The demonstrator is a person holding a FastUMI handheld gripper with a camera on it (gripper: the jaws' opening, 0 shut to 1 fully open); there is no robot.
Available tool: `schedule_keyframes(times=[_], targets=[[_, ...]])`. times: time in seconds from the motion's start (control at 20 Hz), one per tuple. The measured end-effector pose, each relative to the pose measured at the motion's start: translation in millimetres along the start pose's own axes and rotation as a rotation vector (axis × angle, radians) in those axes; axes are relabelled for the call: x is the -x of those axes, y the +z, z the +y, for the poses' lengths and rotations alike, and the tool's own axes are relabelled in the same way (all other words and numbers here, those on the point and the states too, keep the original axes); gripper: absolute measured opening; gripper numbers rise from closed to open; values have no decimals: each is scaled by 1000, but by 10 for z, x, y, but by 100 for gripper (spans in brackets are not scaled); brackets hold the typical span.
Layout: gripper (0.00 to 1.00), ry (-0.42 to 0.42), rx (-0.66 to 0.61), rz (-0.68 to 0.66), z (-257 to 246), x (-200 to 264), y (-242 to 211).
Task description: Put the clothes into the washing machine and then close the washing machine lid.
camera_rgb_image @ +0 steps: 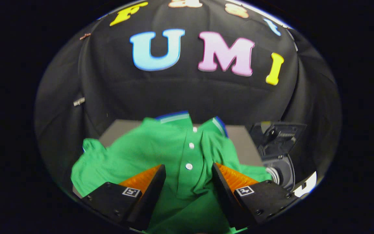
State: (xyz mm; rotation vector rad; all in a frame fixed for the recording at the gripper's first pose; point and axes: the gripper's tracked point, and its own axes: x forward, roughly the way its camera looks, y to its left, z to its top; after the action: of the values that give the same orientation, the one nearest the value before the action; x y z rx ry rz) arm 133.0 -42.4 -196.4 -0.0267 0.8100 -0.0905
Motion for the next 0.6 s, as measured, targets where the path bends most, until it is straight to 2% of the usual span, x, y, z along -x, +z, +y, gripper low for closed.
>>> schedule_keyframes(times=[0.05, 0.25, 0.5, 0.6], targets=[[90, 10, -5, -42, 9, -31, 77], [91, 13, 1, -22, -15, 13, 21], [45, 7, 57, -20, -9, 66, -13], [45, 9, 20, -13, -36, 80, -27]])
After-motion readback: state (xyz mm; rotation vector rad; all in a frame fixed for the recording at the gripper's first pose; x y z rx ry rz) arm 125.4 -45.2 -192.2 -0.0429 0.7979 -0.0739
